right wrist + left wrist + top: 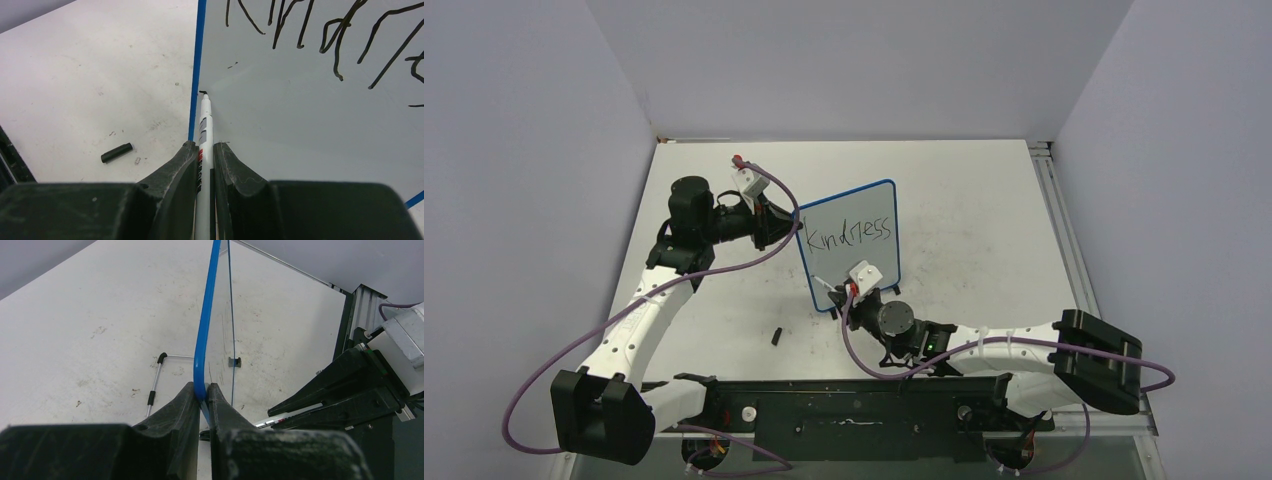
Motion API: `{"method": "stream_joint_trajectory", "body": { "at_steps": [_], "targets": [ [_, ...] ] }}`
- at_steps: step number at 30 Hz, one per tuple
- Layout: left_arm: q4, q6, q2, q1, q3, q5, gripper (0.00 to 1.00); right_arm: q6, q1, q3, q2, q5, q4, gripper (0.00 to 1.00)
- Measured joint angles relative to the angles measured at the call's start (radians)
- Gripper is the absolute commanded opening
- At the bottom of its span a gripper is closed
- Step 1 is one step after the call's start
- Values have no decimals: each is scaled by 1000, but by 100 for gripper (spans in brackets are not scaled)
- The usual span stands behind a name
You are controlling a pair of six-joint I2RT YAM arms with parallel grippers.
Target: Write a sentence on the whiteboard
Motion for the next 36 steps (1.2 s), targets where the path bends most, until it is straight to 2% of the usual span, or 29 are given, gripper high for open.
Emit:
{"method": "stream_joint_trajectory", "body": {
  "at_steps": [36],
  "targets": [
    [0,0,0,0,0,2,0,70,33,-31,47,29,-21,5]
  ]
}}
